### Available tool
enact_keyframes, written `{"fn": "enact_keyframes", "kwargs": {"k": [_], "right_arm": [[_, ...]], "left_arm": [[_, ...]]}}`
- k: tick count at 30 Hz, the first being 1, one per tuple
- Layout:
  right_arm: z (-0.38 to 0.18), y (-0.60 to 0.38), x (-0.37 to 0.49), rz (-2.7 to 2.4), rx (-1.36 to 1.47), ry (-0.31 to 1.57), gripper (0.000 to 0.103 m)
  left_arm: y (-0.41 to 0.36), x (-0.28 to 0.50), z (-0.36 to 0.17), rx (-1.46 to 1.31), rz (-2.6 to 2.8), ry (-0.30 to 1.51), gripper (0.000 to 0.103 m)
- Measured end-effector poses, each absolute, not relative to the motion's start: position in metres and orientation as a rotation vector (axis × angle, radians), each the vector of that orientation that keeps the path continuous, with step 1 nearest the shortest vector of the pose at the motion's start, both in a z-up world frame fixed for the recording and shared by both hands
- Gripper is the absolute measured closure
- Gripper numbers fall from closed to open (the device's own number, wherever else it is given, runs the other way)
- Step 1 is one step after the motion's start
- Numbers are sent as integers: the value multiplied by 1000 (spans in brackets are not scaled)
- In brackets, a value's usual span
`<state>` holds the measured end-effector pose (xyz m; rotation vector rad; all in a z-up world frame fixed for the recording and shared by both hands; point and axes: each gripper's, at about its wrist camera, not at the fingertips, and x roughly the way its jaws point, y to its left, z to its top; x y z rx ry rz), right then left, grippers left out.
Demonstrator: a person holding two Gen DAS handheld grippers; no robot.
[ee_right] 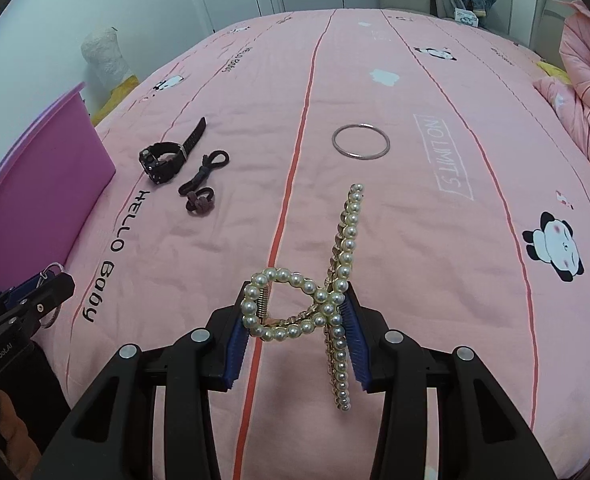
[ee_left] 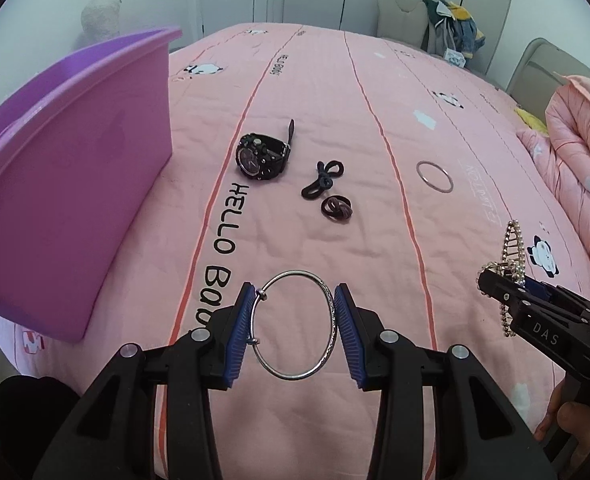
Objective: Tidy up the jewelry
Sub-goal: 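Carry the pearl claw and bangle into the purple tub and open both tools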
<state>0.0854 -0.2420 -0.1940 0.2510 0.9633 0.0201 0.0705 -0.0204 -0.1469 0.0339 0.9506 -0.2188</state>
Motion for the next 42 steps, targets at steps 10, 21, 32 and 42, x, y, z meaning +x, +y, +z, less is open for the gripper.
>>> {"fn": "enact_keyframes", "kwargs": {"k": [10,21,32,42], "right_arm": [[-111,-224,56,59,217,818,61],[-22,-134,89,285,182,684,62],[13,0,173,532,103,695,61],[-20,86,242,623,25,815,61]], "left_arm": [[15,49,-69,-15,-166,822,63],[104,64,12,-77,-59,703,63],[218,104,19,-117,198,715,63],[256,136,-30,-181,271,841,63]]}}
